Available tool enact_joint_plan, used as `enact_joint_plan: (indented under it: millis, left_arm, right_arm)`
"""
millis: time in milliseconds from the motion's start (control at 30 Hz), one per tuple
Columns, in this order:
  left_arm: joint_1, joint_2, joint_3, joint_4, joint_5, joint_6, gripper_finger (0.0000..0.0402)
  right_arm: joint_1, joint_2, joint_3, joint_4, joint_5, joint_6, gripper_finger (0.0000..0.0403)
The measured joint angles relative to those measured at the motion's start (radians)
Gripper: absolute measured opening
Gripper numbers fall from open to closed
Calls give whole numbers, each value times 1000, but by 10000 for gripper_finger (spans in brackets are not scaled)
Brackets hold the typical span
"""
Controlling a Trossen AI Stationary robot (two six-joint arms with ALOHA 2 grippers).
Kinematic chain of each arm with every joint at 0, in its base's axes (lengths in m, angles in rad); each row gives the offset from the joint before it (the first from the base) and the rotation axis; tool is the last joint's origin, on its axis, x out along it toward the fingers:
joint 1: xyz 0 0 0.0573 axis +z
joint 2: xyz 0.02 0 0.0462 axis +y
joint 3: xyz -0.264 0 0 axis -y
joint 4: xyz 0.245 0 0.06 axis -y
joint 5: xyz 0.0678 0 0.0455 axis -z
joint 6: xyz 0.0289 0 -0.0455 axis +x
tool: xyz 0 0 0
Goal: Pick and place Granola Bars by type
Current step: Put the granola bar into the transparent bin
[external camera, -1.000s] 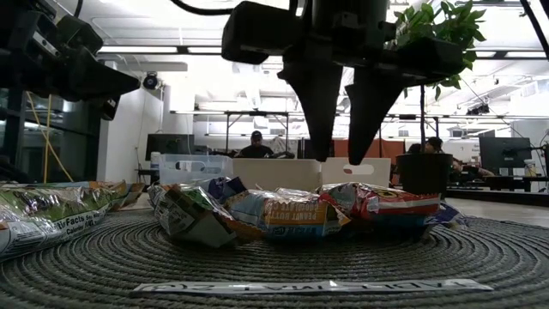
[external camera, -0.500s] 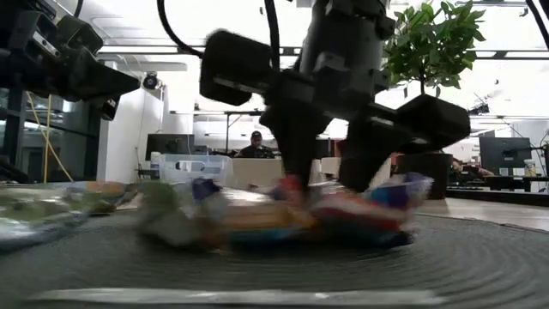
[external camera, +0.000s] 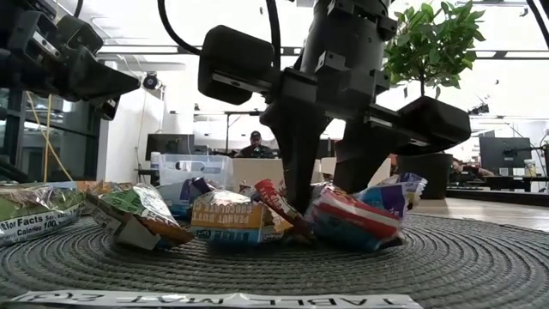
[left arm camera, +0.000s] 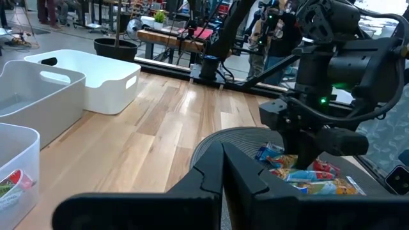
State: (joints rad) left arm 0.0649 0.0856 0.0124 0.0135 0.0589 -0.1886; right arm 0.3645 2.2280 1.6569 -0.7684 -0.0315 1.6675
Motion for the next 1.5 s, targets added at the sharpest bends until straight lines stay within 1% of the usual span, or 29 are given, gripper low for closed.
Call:
enact_joint_plan:
  millis: [233,367,667,900,1100,1233,1500]
  left_arm:
    - [0,0,0,0,0,0,0]
    - [0,0,0,0,0,0,0]
    - [0,0,0,0,0,0,0]
    - [0,0,0,0,0,0,0]
    - [0,0,0,0,0,0,0]
    - [0,0,0,0,0,0,0]
    - [0,0,0,0,0,0,0]
  right_arm:
    - [-4,-21,-3,-41,3,-30,48]
    - [-5,-38,-6,-81,12,-38,31]
    - [-5,-94,-6,-93,24,-37,47]
    - [-5,-166,-5,-90,112,-37,28]
    - [-8,-215,-5,-80,209,-57,35]
    - [-16,-238,-4,-66,248,-93,39]
    - [-50,-274,-3,15,300,-218,26]
